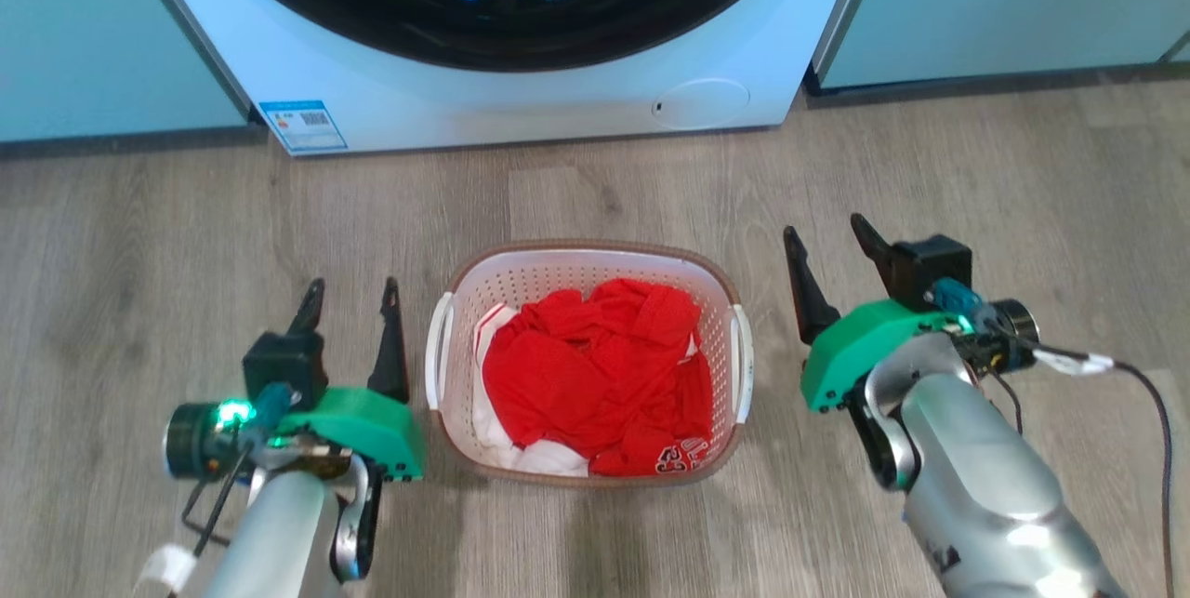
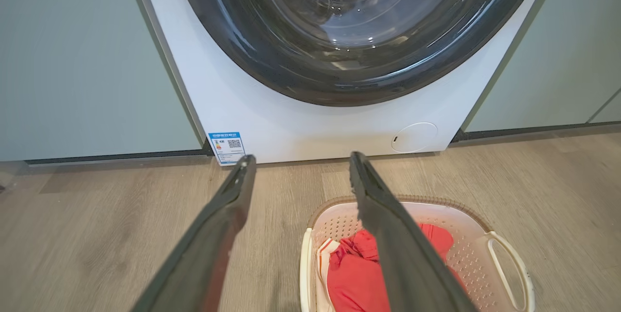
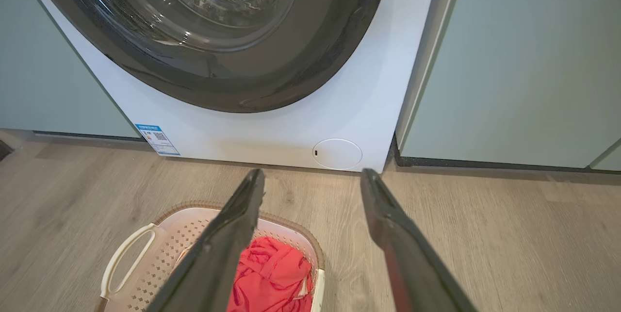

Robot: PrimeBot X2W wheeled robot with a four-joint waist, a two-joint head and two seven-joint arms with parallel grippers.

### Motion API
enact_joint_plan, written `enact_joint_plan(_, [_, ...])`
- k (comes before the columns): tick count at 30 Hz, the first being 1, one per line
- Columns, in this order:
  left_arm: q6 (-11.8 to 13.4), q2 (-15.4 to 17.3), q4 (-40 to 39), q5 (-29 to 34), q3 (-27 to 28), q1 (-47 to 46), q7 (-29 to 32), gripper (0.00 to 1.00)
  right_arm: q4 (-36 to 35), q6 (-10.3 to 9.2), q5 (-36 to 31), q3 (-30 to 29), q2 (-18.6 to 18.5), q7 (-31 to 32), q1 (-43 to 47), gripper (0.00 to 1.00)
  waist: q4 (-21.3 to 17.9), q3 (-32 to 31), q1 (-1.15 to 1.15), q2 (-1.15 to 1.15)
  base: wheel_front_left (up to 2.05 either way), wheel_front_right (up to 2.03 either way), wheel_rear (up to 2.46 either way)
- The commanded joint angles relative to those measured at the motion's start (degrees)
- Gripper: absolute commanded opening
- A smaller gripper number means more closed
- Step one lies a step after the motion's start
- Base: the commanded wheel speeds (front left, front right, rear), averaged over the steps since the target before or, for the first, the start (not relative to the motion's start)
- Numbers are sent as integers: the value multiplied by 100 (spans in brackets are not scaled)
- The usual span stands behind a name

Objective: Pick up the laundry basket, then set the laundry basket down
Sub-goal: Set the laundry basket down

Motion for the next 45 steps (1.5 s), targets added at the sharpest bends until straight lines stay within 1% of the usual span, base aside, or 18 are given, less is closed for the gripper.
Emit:
enact_joint_plan(1, [-31, 31, -348, 122, 324, 47, -30, 100, -374, 34, -76, -7, 90, -75, 134, 100, -19, -107, 1, -1, 0, 0, 0])
enact_joint_plan(11, [-138, -103, -1031, 397, 723, 725, -30, 100, -1192, 34, -219, -335, 90, -75, 834, 100, -25, -451, 1, -1, 0, 0, 0])
enact_joint_plan(15, [-133, -157, -1346, 476, 886, 1055, -30, 100, -1640, 34, -275, -449, 90, -75, 1167, 100, -50, -631, 1, -1, 0, 0, 0])
enact_joint_plan(22, [-97, -205, -1683, 499, 1019, 1477, -30, 100, -2161, 34, -372, -571, 90, -75, 1705, 100, -98, -927, 1, -1, 0, 0, 0])
enact_joint_plan(29, [-88, -223, -1942, 474, 1128, 1890, -30, 100, -2317, 34, -481, -763, 90, -75, 2208, 100, -148, -1174, 1, -1, 0, 0, 0])
enact_joint_plan(35, [-126, -229, -2010, 406, 1196, 2057, -30, 100, -2396, 34, -513, -837, 90, -75, 2380, 100, -162, -1253, 1, -1, 0, 0, 0])
enact_joint_plan(45, [2, -231, -1996, 462, 1257, 2099, -30, 100, -2526, 34, -487, -880, 90, -75, 2428, 100, -151, -1274, 1, -1, 0, 0, 0])
